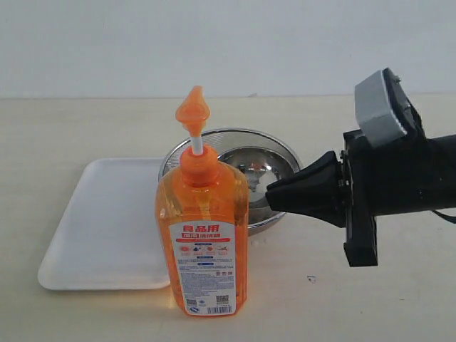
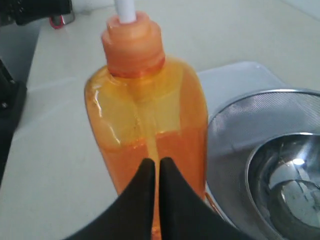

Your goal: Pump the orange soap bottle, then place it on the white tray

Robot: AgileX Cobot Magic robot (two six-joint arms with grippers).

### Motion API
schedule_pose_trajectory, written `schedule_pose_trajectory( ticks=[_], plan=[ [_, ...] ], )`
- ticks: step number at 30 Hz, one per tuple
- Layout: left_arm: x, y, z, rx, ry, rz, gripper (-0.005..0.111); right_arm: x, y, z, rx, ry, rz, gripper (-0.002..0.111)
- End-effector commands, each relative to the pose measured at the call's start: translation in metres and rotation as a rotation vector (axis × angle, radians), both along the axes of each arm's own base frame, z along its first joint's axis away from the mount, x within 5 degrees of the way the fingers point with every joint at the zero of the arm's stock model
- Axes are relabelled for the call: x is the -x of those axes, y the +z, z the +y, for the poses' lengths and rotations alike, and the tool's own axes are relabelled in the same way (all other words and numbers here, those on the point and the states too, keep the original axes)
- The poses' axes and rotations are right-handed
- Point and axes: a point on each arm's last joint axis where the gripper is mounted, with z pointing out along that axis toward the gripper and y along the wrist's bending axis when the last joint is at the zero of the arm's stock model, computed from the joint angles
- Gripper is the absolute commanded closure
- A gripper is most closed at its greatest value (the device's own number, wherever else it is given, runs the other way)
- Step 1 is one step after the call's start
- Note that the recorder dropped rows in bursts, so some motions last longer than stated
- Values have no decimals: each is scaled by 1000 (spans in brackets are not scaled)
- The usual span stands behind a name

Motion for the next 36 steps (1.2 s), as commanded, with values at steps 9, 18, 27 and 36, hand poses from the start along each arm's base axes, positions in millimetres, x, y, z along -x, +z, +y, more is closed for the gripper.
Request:
schedule_pose_trajectory(
  ticks=[9,18,27,36],
  plan=[
    [0,-1,0,-4,1,-1,102,-1,9,-6,-92,14,4,108],
    [0,-1,0,-4,1,-1,102,-4,10,-6,-115,-29,33,108],
    [0,-1,0,-4,1,-1,102,-21,2,-22,46,-422,9,108],
    [0,-1,0,-4,1,-1,102,-2,33,-57,105,-829,-60,108]
  ],
)
